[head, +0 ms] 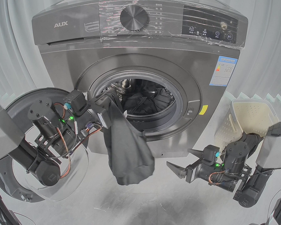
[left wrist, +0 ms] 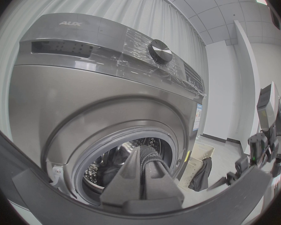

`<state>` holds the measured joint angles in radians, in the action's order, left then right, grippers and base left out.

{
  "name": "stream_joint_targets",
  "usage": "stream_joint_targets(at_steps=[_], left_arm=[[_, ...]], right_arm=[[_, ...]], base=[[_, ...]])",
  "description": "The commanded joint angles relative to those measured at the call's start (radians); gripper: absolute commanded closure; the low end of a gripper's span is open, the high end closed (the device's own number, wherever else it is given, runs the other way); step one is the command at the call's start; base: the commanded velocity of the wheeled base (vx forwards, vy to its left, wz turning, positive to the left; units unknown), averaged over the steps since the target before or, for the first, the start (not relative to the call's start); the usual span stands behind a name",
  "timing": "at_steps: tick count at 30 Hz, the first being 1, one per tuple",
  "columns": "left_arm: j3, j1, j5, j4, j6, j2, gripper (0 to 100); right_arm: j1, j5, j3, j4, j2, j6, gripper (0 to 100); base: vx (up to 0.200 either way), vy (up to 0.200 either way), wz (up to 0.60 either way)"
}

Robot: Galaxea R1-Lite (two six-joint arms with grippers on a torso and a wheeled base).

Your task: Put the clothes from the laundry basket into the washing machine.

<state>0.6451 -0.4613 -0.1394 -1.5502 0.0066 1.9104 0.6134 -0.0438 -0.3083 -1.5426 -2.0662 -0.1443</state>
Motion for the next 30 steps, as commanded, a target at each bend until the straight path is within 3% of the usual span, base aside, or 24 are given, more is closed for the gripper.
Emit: stream_joint_targets(at_steps=[1,4,17,27,30], left_arm=[[0.068,-0.037,0.014,0.012,0.000,0.052,100],[0.076,-0.040,0.021,0.018,0.001,0.052,100],[0.085,-0.053,0.023,0.010,0.001,0.075,100],[0.110,-0.060,0.024,0.012,0.001,0.087,100],[0.111,-0.071,0.024,0.013,0.003,0.085,100]], right_arm=[[0.058,-0.034,-0.020,-0.001,-0.112,-0.001,0],[0.080,-0.042,-0.026,-0.002,-0.160,0.003,0],[0.115,-0.041,-0.397,-0.002,-0.331,0.005,0],[0.120,-0.042,-0.491,0.002,-0.362,0.015,0],[0.106,-0.041,-0.578,0.015,-0.411,0.029,0]], base=[[0.000,0.000,0.00],[0.000,0.000,0.00],[0.000,0.000,0.00],[0.000,0.000,0.00],[0.000,0.000,0.00]])
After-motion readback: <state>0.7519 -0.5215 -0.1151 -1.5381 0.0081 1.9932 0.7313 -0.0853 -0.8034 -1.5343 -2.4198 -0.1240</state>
